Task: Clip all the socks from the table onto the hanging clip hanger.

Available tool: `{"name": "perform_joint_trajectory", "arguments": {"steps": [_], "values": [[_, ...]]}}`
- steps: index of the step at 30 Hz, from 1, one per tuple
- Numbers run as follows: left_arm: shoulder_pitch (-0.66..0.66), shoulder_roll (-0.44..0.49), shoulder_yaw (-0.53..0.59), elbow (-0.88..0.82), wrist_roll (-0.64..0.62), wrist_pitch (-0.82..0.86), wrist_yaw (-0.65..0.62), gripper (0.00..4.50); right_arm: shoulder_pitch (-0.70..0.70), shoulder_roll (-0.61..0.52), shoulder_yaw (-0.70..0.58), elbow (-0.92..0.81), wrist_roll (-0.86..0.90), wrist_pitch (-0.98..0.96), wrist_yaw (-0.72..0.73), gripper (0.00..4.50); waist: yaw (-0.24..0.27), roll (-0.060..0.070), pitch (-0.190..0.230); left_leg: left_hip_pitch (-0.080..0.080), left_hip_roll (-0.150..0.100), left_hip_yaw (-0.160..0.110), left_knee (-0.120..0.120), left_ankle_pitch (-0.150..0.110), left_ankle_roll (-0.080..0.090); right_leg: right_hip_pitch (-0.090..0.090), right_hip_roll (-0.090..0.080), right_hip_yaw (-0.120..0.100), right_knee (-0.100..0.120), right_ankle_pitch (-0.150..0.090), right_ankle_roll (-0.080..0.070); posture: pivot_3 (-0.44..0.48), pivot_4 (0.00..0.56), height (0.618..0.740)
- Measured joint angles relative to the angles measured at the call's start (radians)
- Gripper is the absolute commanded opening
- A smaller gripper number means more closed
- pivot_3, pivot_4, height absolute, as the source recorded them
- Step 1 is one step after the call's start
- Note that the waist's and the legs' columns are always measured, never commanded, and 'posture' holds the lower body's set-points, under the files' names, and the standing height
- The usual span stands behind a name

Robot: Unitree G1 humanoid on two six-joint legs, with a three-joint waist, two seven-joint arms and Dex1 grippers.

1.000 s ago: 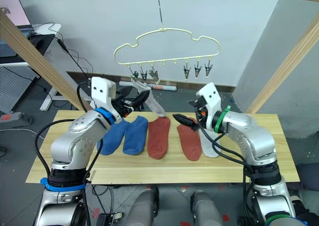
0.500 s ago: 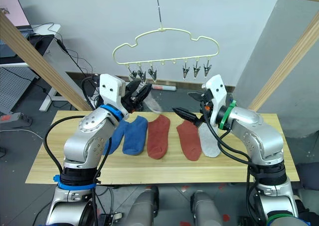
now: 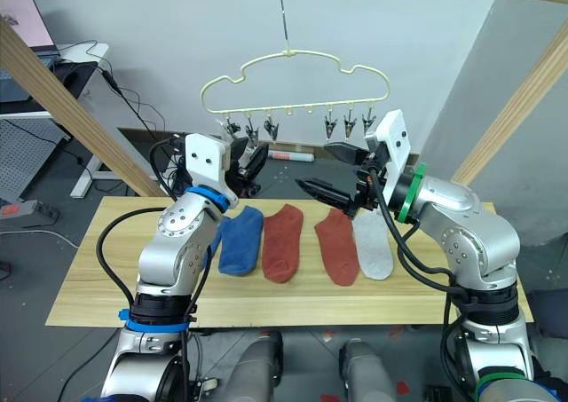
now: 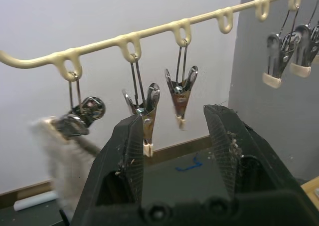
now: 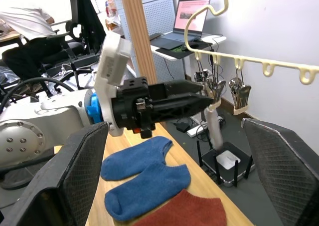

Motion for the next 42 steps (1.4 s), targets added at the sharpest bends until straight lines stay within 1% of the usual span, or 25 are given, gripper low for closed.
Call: {"name": "perform_joint_trajectory", "arguments": {"steps": [6,15,17,22,32,42], "values": [[-0.018,-0.025,0.016,0.042,0.01,-0.025,0.022,2.13,-0.001,0.0,0.001,0.0,0.005,0.0,-0.002,4.5,0.0,0.0,0.0,0.0,0.0,0.0,0.002,0.0,0.0,0.0,0.0,0.0,0.003,0.0,0.0,0.032,0.244,0.74],[-0.039,-0.035,0.025,0.108,0.022,-0.061,0.028,2.13,-0.037,0.0,0.001,0.0,0.031,0.002,-0.012,4.5,-0.002,0.0,0.0,0.0,0.0,-0.001,0.012,0.0,0.0,0.0,0.001,0.0,0.013,0.0,0.0,0.027,0.248,0.74],[-0.045,-0.035,0.026,0.121,0.023,-0.07,0.022,2.13,-0.037,0.0,0.001,0.0,0.036,0.002,-0.015,4.5,-0.003,0.0,0.0,0.0,0.0,-0.001,0.012,0.0,0.001,0.0,0.001,0.0,0.013,-0.001,0.002,0.028,0.248,0.74],[-0.064,-0.039,0.026,0.131,0.024,-0.084,0.02,2.13,-0.038,0.0,0.001,0.0,0.038,0.002,-0.019,4.5,-0.002,0.0,0.0,0.0,0.0,-0.002,0.013,0.0,0.001,0.0,0.001,0.0,0.013,-0.001,0.002,0.027,0.249,0.74],[-0.114,-0.068,0.031,0.232,0.031,-0.128,0.022,2.13,-0.044,-0.001,0.001,0.0,0.048,0.003,-0.024,4.5,-0.003,0.0,0.0,0.0,0.0,-0.002,0.013,0.0,0.001,0.0,0.001,0.0,0.013,0.0,0.001,0.013,0.252,0.74],[-0.158,-0.065,0.04,0.32,0.037,-0.174,0.018,2.13,-0.044,-0.01,0.001,0.0,0.058,0.006,-0.04,4.5,-0.004,0.0,0.0,0.0,0.0,-0.002,0.013,0.0,0.001,0.0,0.001,0.0,0.013,0.0,0.001,0.005,0.255,0.74]]}}
